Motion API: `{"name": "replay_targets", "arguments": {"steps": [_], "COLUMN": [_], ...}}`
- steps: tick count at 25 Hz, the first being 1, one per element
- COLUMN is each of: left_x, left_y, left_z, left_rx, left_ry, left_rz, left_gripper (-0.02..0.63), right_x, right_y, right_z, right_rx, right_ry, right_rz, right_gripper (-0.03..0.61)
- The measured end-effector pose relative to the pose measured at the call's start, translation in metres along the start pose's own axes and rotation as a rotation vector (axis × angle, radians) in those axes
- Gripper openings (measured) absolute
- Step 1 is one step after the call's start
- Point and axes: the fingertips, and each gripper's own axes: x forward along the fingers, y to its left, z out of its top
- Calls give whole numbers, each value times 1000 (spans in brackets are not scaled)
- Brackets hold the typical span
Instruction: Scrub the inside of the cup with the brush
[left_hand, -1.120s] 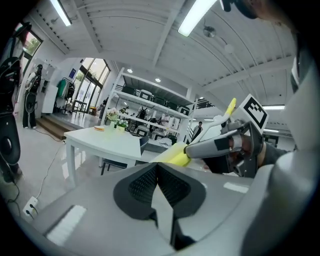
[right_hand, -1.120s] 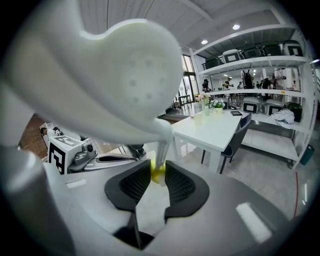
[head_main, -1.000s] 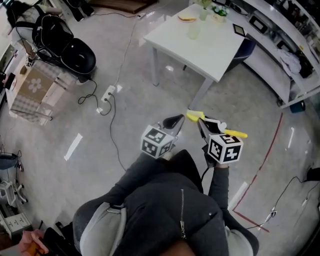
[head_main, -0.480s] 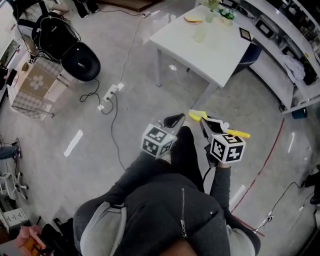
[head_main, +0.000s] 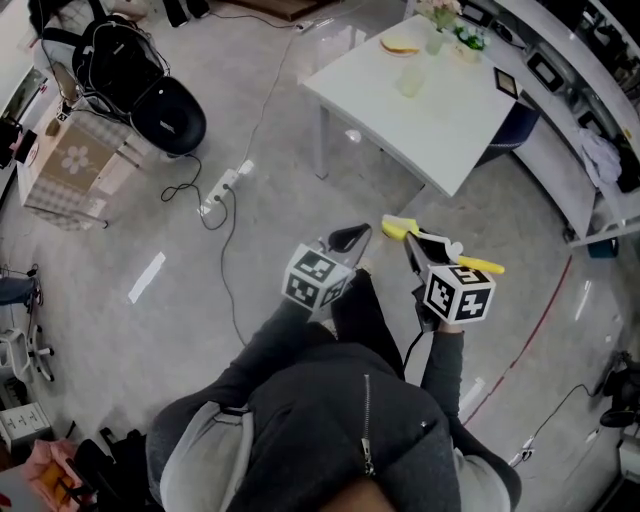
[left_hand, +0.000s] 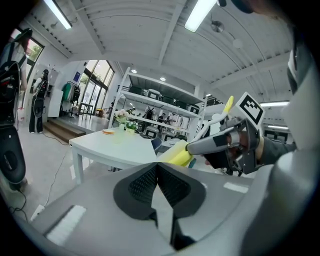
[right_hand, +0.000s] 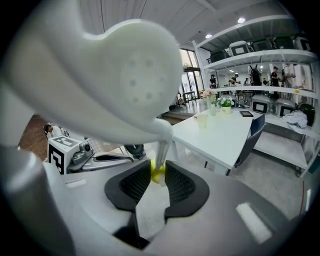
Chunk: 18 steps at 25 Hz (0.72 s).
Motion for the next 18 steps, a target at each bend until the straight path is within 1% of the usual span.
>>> {"name": "replay_targets", "arguments": {"steps": [6,10,15,18], "left_x": [26,66,138,162], "left_y": [30,56,79,90], "left_z": [21,43,74,84], "left_rx": [-6,-11,-7,-5], "left_ry": [-13,-14,-21,-18], "left_rz": [26,47,52,52], "left_gripper": [10,10,9,9], "right_x": [29,56,86,100], "right_y": [-21,-54,-114,-132], "right_z": [32,63,109,125], "right_rx": [-20,-32,-49,-53], "right_ry": [-3,2,1,-4], "right_rz": [19,36,48,55], "right_gripper": [92,92,92,92]}}
